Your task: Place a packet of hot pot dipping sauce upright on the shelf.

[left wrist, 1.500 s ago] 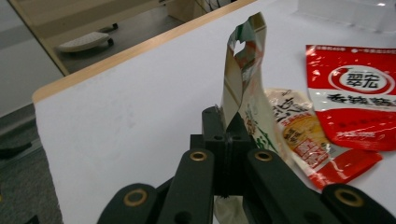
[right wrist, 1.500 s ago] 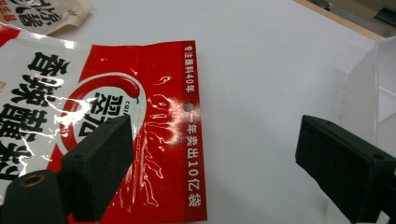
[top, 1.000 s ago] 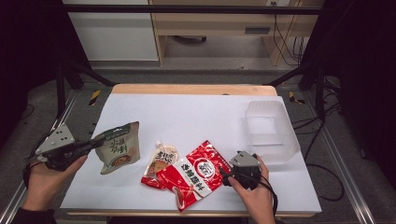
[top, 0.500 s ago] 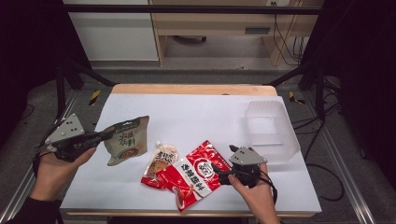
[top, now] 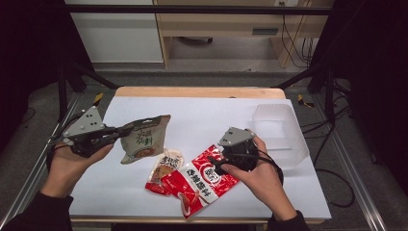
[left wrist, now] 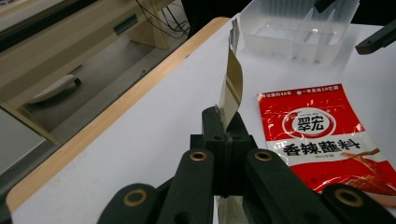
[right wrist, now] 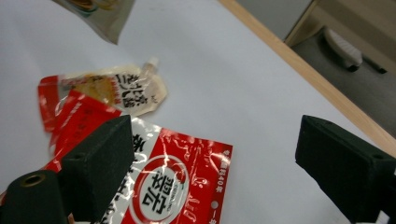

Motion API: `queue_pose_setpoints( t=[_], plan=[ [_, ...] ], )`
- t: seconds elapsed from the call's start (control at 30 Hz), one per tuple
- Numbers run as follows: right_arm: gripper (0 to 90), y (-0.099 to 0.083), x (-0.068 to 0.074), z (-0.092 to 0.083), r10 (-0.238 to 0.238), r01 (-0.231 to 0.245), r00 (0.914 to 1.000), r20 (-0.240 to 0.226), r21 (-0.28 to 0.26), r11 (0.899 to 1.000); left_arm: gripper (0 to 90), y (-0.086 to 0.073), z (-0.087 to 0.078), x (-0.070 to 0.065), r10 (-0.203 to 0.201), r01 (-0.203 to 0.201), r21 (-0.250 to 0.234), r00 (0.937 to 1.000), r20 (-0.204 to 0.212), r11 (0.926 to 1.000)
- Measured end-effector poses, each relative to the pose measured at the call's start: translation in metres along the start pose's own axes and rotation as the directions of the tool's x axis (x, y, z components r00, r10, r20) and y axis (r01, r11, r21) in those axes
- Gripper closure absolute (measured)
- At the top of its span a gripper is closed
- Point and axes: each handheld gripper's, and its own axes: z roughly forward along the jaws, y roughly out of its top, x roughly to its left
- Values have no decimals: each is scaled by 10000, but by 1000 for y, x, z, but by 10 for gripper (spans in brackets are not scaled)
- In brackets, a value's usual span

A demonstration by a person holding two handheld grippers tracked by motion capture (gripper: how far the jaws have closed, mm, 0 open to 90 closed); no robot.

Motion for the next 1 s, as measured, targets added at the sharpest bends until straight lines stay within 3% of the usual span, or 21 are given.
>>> queue_pose_setpoints(
  t=[0.07,0.17,0.4,0.5,0.77,1.0],
  plan=[
    [129,9,2,-5,-275,275,9996,58,39,9996,900,5,3,-2,126,-126,67,9999,27,9999],
    [119,19,3,-8,-502,508,9983,-293,214,9985,900,11,8,-4,201,-202,60,9997,120,9998],
    [126,35,-1,-2,-1068,1117,9919,-684,716,9912,900,22,19,-4,359,-361,61,9986,389,9993],
    [173,40,-2,0,-1480,1572,9849,-894,1058,9819,900,24,23,-3,364,-371,115,9978,559,9992],
    [228,46,-6,0,-1920,2020,9773,-895,1209,9719,900,29,37,-4,449,-461,113,9950,887,9989],
    [234,50,-12,-1,-2010,2131,9744,-1008,1288,9685,900,36,52,-7,365,-385,164,9933,1093,9991]
  ],
)
